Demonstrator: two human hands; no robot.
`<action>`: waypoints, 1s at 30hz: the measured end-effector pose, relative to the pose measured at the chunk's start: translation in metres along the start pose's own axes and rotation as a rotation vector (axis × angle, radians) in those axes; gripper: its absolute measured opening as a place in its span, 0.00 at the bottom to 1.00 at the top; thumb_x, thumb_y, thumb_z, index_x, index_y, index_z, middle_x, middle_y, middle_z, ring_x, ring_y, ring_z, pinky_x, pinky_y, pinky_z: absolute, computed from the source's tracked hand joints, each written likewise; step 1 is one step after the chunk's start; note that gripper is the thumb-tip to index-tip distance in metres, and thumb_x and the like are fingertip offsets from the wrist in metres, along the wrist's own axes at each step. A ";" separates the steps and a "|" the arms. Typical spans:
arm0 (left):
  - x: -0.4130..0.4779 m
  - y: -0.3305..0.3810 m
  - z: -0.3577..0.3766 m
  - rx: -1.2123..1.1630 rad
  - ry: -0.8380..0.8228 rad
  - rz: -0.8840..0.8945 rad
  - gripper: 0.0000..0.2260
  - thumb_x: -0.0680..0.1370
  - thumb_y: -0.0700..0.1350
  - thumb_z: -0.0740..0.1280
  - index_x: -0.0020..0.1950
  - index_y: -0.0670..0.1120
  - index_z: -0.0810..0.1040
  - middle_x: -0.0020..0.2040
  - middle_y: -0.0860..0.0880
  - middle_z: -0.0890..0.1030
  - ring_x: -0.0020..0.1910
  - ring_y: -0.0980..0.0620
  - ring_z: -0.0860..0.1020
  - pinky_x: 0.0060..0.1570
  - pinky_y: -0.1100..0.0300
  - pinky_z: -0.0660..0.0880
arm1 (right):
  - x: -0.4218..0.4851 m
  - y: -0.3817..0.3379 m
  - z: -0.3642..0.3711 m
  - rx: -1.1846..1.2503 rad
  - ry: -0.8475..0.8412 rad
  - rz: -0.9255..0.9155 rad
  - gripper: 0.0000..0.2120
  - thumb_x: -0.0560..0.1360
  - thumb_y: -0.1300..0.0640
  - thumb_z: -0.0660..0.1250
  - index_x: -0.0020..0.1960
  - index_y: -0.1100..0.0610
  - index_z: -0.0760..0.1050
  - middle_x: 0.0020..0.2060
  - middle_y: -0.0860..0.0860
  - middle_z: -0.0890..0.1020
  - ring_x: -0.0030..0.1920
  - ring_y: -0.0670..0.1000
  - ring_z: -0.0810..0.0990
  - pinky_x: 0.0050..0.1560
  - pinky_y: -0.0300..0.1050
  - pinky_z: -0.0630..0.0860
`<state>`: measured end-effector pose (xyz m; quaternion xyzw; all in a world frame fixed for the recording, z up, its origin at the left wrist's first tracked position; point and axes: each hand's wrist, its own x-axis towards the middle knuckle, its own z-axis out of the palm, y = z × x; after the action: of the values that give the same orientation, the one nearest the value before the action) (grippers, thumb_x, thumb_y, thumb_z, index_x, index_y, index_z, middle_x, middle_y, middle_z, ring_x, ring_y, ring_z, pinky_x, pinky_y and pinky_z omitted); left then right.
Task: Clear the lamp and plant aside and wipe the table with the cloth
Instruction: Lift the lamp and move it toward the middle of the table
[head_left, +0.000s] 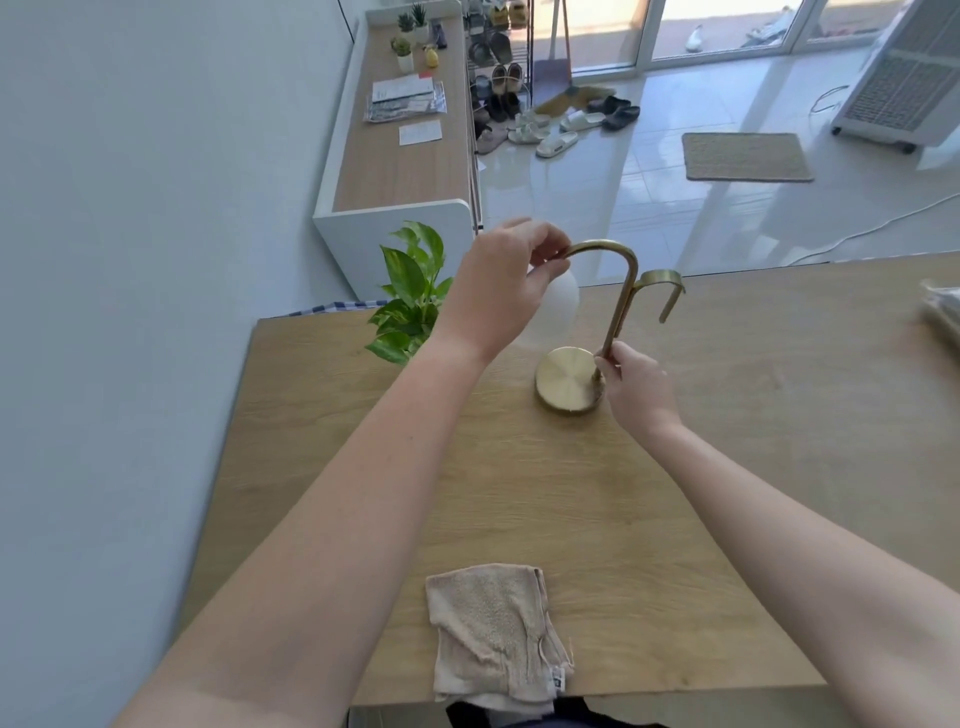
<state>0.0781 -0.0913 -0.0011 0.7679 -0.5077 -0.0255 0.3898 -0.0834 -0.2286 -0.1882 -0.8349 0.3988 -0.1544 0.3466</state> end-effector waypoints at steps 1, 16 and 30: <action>-0.010 0.002 -0.004 -0.004 -0.001 0.007 0.06 0.81 0.39 0.75 0.58 0.42 0.87 0.51 0.50 0.85 0.51 0.54 0.83 0.56 0.66 0.77 | -0.010 -0.002 0.000 0.002 -0.007 -0.005 0.07 0.86 0.55 0.65 0.53 0.54 0.81 0.43 0.47 0.84 0.45 0.51 0.81 0.39 0.41 0.71; -0.107 0.023 -0.025 -0.057 -0.030 0.004 0.06 0.81 0.41 0.75 0.58 0.45 0.87 0.50 0.53 0.85 0.50 0.57 0.82 0.57 0.62 0.78 | -0.111 -0.003 0.001 0.046 -0.060 -0.003 0.07 0.86 0.56 0.65 0.52 0.54 0.81 0.44 0.46 0.85 0.47 0.51 0.82 0.49 0.50 0.77; -0.125 0.035 -0.014 -0.068 -0.060 -0.006 0.06 0.81 0.44 0.76 0.57 0.49 0.87 0.50 0.57 0.84 0.50 0.60 0.82 0.56 0.54 0.81 | -0.138 0.010 -0.007 0.023 -0.051 0.024 0.06 0.86 0.56 0.65 0.53 0.53 0.80 0.44 0.45 0.85 0.47 0.50 0.82 0.50 0.53 0.79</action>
<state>-0.0027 0.0105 -0.0146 0.7547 -0.5156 -0.0671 0.4000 -0.1804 -0.1292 -0.1879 -0.8296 0.3982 -0.1334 0.3681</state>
